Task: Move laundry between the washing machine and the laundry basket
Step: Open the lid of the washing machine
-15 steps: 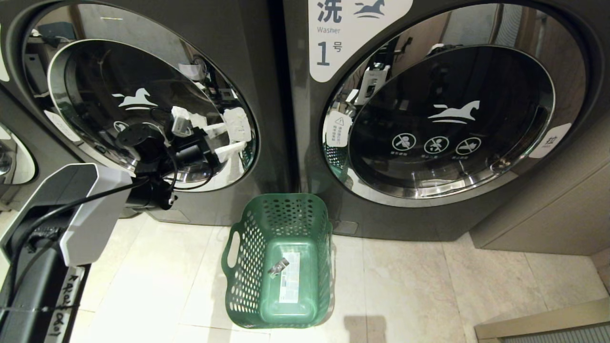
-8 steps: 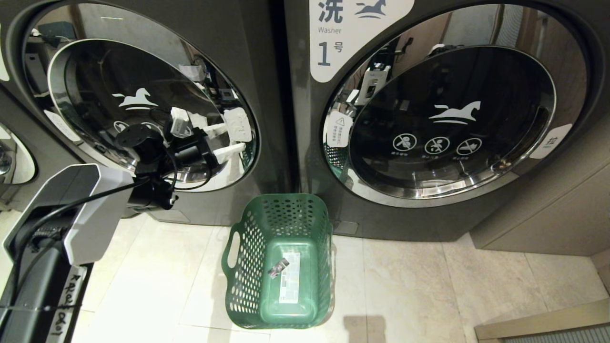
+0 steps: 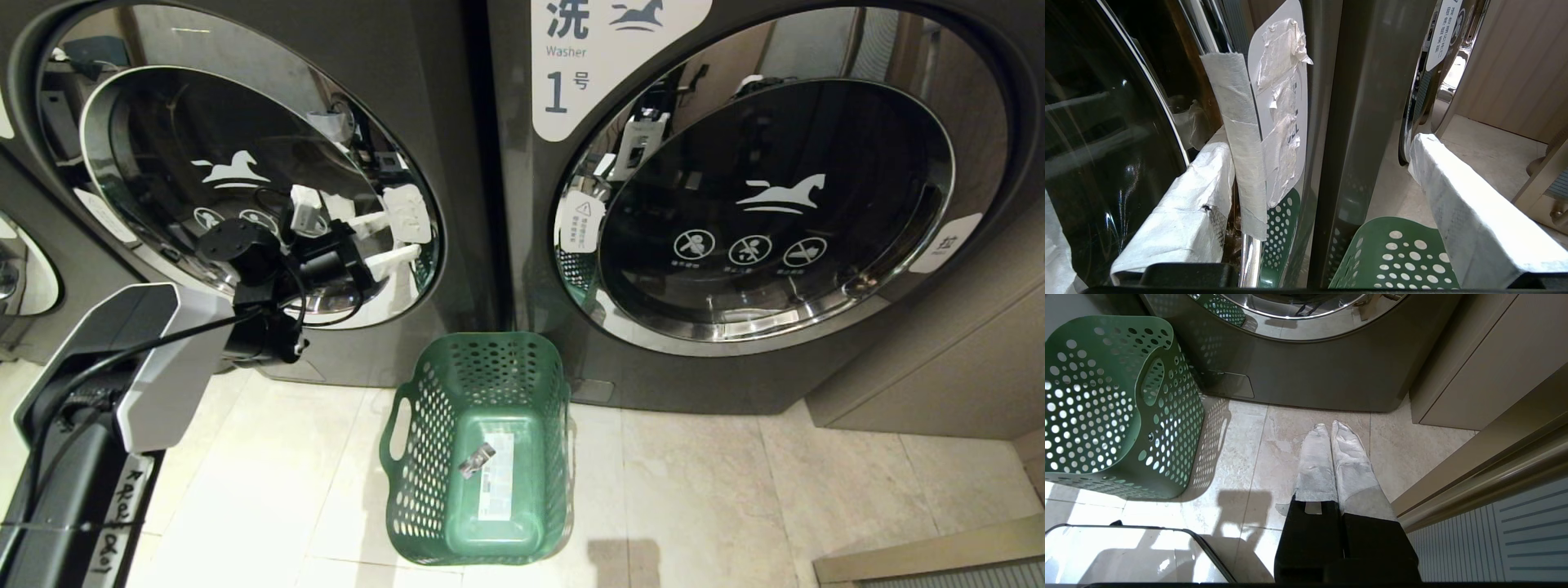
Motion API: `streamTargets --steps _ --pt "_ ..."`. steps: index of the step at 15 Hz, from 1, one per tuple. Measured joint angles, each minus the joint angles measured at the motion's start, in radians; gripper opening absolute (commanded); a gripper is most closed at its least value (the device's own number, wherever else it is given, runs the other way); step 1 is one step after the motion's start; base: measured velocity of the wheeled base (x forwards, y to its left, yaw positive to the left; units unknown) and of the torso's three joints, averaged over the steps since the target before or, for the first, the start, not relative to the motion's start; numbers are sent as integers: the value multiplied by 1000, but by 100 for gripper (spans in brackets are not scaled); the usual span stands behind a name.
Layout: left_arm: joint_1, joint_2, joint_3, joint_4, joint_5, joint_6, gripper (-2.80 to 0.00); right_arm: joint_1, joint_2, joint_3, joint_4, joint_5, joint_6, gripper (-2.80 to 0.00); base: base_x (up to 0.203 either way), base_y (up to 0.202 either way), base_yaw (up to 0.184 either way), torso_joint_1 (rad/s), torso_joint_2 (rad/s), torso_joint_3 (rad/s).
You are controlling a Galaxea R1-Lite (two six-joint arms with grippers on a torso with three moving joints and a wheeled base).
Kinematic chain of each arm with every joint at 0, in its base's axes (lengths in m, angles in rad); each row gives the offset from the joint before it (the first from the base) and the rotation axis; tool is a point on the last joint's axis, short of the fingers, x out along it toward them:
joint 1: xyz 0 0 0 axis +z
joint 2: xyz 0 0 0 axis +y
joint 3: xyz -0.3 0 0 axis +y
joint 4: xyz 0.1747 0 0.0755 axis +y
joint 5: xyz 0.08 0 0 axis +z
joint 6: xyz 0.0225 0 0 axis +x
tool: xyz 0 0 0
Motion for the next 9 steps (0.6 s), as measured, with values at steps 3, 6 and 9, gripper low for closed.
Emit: streamTargets --steps 3,6,9 --pt "0 -2 17 -11 -5 -1 0 0 0 0 0 0 0 -280 0 0 0 0 0 0" --pt "0 -4 25 -18 -26 -2 0 0 0 0 0 0 0 -280 0 0 0 0 0 0" --pt "0 -7 36 -37 -27 -5 0 0 0 0 0 0 0 -280 0 0 0 0 0 0"
